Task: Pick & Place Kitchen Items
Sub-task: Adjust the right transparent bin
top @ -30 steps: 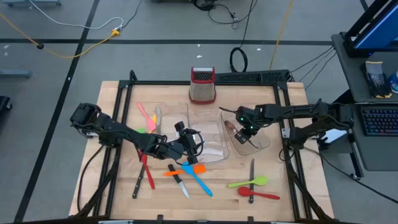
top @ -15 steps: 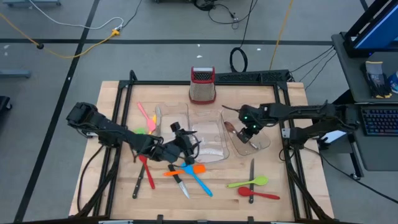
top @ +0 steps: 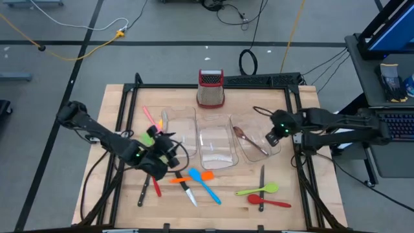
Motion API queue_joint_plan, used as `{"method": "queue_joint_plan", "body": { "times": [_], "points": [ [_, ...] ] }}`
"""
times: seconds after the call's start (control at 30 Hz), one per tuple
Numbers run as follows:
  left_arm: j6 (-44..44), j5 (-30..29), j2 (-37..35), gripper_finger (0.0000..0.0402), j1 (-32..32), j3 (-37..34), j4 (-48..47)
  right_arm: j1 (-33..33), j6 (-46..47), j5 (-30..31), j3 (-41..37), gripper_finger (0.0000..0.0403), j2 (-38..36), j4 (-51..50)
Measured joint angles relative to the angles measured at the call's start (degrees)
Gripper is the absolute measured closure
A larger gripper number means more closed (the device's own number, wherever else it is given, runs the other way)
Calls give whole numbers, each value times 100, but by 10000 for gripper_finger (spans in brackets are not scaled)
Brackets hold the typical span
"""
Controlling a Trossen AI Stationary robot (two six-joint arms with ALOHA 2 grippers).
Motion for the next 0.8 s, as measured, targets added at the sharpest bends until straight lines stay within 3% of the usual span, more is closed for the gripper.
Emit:
{"method": "queue_joint_plan", "body": {
  "times": [0.1, 0.3, 0.5, 0.8],
  "points": [
    [-702, 8, -215, 186, -135, -10, -827, 168, 497, 296, 0, 401, -73, -622],
    [-1267, -277, -863, 186, -538, -9, -1579, 471, 1271, 404, -282, 402, 127, -1099],
    [-1574, -539, -1665, 186, -988, -625, -1516, 642, 1551, 399, -634, 402, 343, -1060],
    [-2100, -912, -2849, 186, -1549, -1744, -1420, 787, 1560, 122, -658, 402, 663, -120]
  ]
}}
